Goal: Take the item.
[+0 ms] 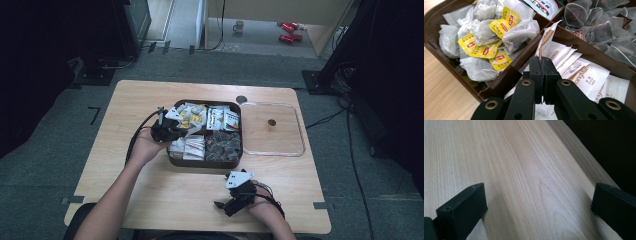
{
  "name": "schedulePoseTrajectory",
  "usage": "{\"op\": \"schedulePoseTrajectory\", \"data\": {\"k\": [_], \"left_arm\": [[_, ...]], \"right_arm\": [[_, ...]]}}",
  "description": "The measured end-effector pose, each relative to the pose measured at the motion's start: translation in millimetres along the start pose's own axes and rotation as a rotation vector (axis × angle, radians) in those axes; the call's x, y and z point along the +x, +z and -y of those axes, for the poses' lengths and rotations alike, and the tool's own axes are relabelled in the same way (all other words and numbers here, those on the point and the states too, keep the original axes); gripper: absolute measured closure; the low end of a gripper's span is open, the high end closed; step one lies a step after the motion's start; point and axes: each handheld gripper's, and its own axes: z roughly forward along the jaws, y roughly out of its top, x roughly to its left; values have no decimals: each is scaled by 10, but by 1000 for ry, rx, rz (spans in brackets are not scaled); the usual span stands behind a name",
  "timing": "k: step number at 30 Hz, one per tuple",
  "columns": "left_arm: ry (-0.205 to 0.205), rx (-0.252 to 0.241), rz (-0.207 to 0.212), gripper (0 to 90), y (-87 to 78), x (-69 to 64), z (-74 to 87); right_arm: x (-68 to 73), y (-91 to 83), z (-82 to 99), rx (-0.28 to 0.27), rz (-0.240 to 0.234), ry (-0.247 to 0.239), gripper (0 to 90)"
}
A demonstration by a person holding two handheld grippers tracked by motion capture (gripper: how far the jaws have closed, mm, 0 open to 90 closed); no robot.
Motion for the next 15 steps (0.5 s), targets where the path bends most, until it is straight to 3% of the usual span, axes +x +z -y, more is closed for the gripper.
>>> {"op": "schedulePoseTrajectory", "data": {"k": [15], "left_arm": [[-39, -51, 3, 895, -243, 46, 50]], "right_arm": [[-5, 3, -3, 0, -4, -1, 0]]}}
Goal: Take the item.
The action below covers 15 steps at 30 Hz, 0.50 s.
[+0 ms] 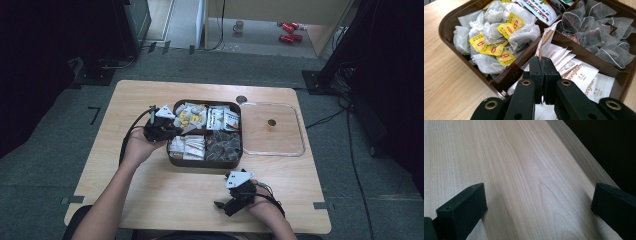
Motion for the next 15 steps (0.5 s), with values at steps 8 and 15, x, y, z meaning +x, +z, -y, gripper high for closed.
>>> {"op": "schedulePoseTrajectory", "data": {"k": [8, 15], "left_arm": [[-17, -31, -15, 894, -165, 48, 31], [-42, -62, -31, 895, -314, 102, 67]], "right_arm": [[-6, 2, -3, 1, -4, -5, 0], [-12, 6, -8, 2, -7, -10, 0]]}}
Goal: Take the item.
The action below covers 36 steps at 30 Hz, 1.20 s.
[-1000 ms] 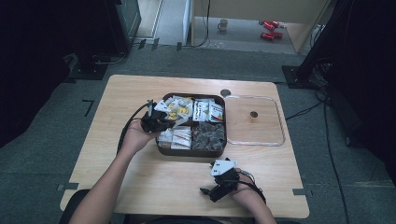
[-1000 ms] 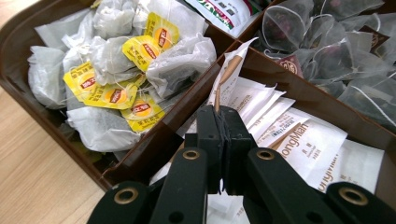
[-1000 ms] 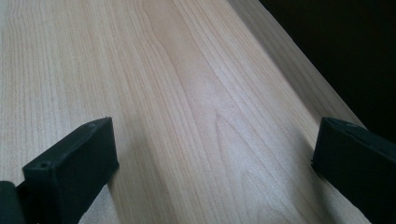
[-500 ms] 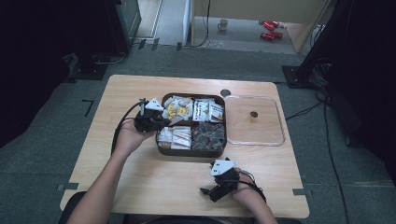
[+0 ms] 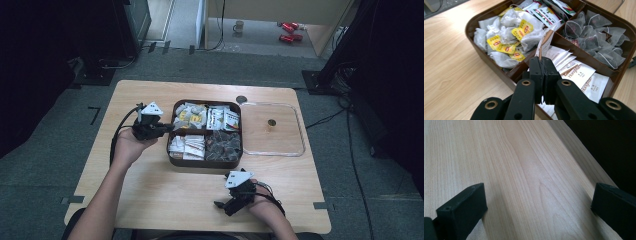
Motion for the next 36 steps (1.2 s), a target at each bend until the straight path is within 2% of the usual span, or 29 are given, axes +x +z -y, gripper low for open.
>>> {"op": "schedulePoseTrajectory", "data": {"k": [8, 17, 21, 27, 36], "left_arm": [[-33, -32, -26, 894, -151, 93, 47], [-69, -39, -47, 894, -247, 211, 123], [-85, -20, -71, 894, -247, 285, 192], [-137, -3, -86, 894, -240, 433, 322], [-164, 26, -104, 893, -179, 552, 442]], "right_arm": [[-5, 5, -6, 1, -5, -3, 0], [-8, 7, -8, 1, -5, -4, 0], [-8, 7, -8, 1, -6, -3, 0], [-8, 7, -8, 1, -6, -3, 0], [-7, 7, -8, 1, -6, -4, 0]]}}
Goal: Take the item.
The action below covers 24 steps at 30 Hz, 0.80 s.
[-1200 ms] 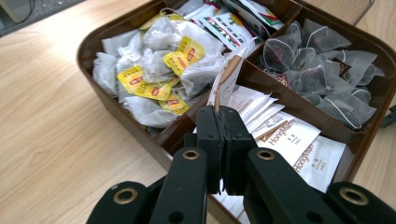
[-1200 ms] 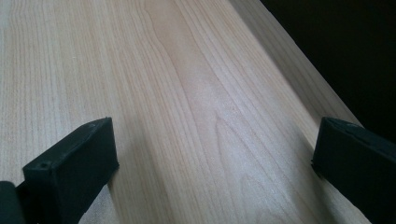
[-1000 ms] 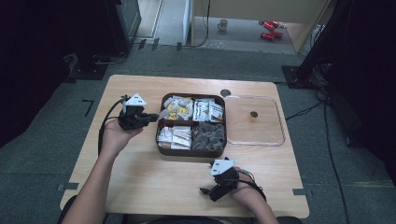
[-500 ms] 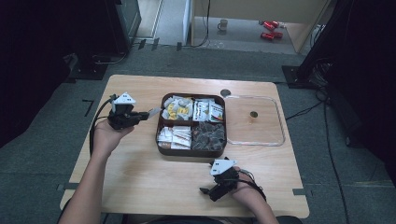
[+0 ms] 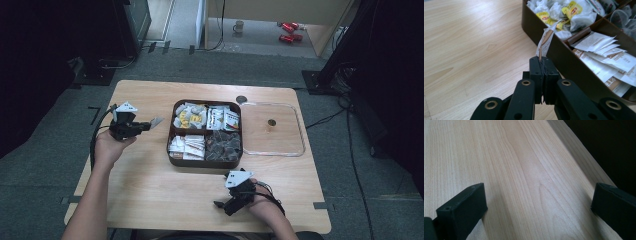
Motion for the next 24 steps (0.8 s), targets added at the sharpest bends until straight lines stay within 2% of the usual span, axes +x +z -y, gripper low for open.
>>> {"op": "schedulePoseTrajectory", "data": {"k": [14, 20, 24], "left_arm": [[-36, 49, -24, 891, 234, 128, 110], [-37, 71, -45, 888, 360, 151, 138], [-24, 87, -36, 865, 437, 141, 153]], "right_arm": [[3, -1, 1, 0, 2, 2, 0], [7, -2, 3, -1, 5, 2, 0], [13, -5, 6, -1, 8, 5, 0]]}}
